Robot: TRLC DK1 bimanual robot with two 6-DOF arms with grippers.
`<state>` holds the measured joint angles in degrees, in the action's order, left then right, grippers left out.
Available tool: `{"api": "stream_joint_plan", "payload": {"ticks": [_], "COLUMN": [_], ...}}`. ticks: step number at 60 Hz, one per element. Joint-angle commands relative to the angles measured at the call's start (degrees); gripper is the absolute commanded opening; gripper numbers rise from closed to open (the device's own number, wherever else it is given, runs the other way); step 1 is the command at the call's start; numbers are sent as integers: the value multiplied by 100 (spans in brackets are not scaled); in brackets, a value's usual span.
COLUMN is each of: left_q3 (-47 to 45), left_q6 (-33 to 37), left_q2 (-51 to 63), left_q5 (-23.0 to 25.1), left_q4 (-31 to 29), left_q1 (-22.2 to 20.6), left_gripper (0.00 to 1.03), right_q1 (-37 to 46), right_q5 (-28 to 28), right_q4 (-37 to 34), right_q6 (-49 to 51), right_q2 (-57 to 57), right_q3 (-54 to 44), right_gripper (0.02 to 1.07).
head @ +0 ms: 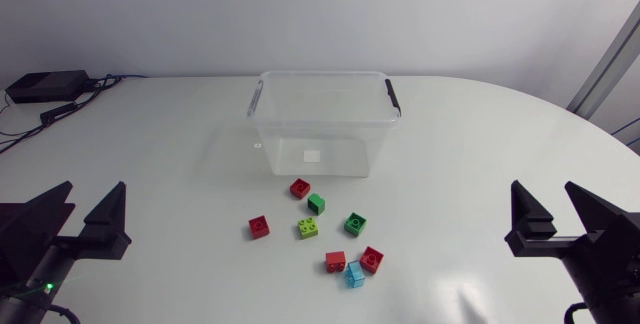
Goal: Place the duplo bricks in the container
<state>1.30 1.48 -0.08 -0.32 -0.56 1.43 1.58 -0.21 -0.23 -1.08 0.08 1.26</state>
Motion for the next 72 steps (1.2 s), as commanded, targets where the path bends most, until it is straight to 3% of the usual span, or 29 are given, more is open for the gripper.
{"api": "stream_joint_plan", "payload": {"ticks": [1, 50, 65, 72], "left_q3": [-121, -51, 793, 1663], "left_q6": [-42, -24, 116, 90], "left_q2": [-63, -80, 87, 1010], "left_q5": [-3, -3, -3, 5], "left_q4": [3, 65, -384, -656], "left_q1": [-20, -3, 41, -46], "left_gripper": [99, 99, 96, 96], "right_q1": [-27, -35, -132, -264], "right_q5": [-23, -14, -32, -32], "right_q4": [-30, 41, -39, -39], "right_q6": [-76, -32, -138, -173], "right_q2": [-43, -52, 63, 783], "right_q3": [-126, -126, 331, 867], "right_gripper": [103, 103, 102, 102]}}
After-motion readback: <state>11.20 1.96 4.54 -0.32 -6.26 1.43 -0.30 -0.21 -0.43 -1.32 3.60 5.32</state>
